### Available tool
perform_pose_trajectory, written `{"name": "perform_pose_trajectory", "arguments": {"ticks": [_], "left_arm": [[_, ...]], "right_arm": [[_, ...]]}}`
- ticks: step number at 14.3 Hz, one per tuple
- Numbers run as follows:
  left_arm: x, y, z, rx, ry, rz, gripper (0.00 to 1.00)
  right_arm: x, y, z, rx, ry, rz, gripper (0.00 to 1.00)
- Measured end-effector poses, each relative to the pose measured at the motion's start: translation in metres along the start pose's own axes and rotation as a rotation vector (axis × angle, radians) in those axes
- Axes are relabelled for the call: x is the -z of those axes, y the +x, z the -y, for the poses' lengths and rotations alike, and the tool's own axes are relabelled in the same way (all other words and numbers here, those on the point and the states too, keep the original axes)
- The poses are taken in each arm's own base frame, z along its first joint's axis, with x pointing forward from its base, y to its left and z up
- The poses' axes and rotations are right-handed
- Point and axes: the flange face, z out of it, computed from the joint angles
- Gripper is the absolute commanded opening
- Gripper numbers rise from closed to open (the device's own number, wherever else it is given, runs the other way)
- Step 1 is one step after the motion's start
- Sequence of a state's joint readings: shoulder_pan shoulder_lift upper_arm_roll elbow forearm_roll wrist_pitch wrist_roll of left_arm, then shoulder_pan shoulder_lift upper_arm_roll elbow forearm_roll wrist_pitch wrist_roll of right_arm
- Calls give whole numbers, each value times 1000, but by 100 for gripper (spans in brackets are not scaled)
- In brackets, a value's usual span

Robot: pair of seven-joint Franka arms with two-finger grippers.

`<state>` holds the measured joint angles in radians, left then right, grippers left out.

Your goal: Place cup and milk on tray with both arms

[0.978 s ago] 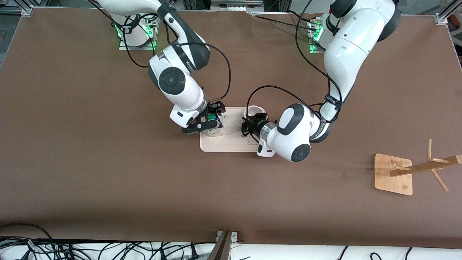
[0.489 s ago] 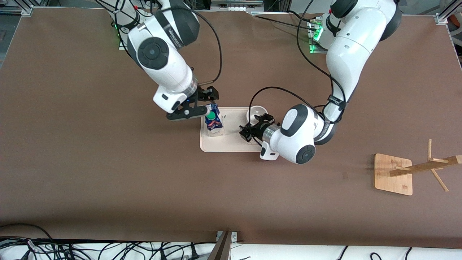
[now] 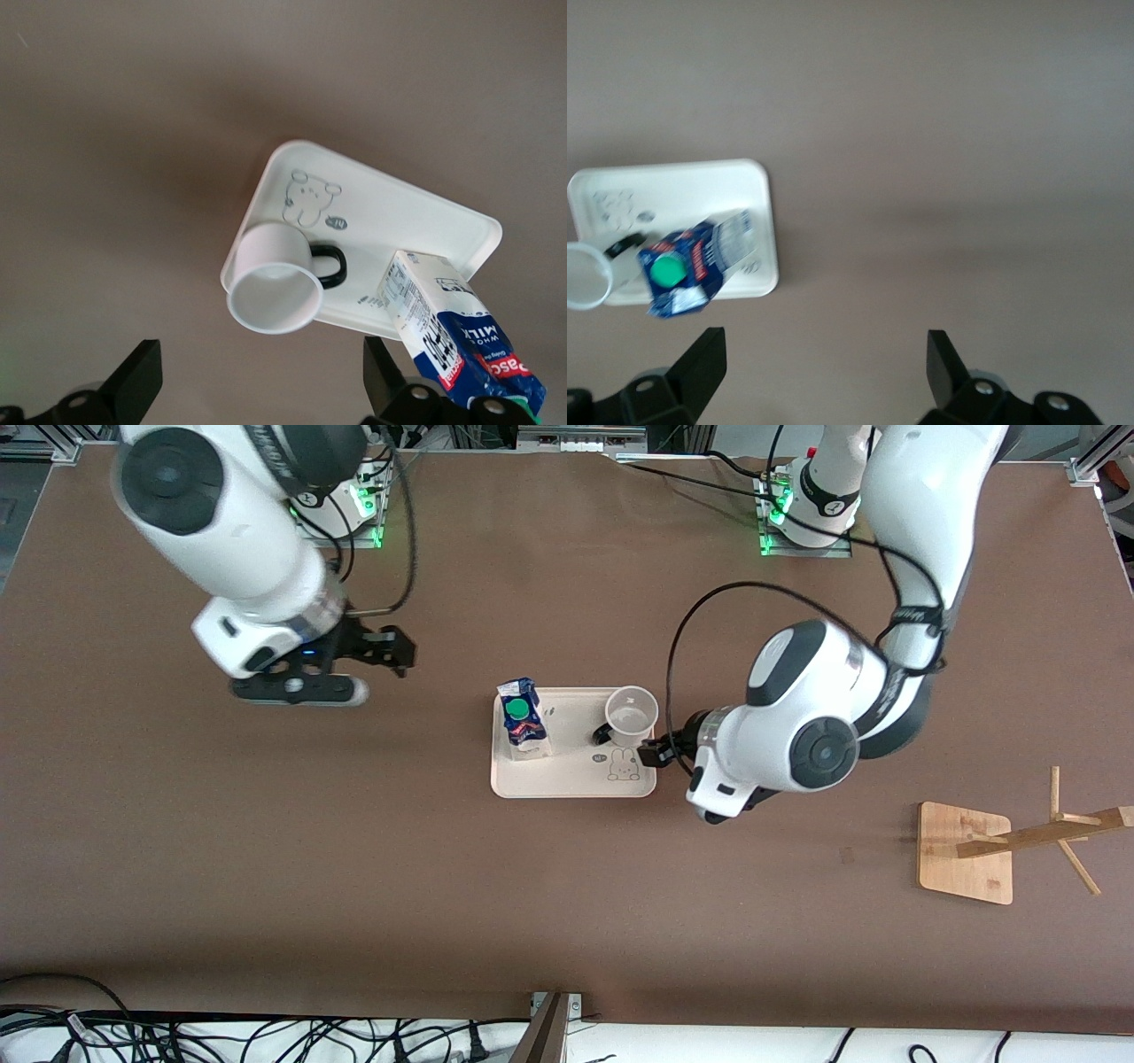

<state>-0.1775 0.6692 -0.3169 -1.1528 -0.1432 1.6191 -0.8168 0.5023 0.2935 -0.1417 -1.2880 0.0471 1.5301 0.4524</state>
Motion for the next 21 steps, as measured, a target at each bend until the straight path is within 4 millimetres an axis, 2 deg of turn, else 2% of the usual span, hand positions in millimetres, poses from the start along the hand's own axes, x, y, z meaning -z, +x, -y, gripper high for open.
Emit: {"name": "perform_pose_trajectory", "arguments": {"ticks": [3,6,9,12,15,16,18,21], "left_arm": [[57,10,39,-147,52,-126,100],[104,18,84,-294,164,-210,100],[157,7,127,-312,206,-278,100],[199,-27,185,-254,209,-322,100],[215,-78,210,-348,230,-356,100],[215,-86,220,-371,239,-356,100],[211,-81,242,-374,209,-338,100],[201,-69,252,-365,181,-318,100]], "right_arm": [[26,25,-75,5,-29,-31,100],[30,45,-150,10,-65,-38,100],[17,60,-201,-45,-91,-13,100],[-4,74,-243,-46,-82,25,100],[-16,82,-280,1,-16,37,100],[-17,83,-295,5,-3,37,100],[-15,83,-316,2,12,29,100],[-2,77,-319,1,15,3,100]]}}
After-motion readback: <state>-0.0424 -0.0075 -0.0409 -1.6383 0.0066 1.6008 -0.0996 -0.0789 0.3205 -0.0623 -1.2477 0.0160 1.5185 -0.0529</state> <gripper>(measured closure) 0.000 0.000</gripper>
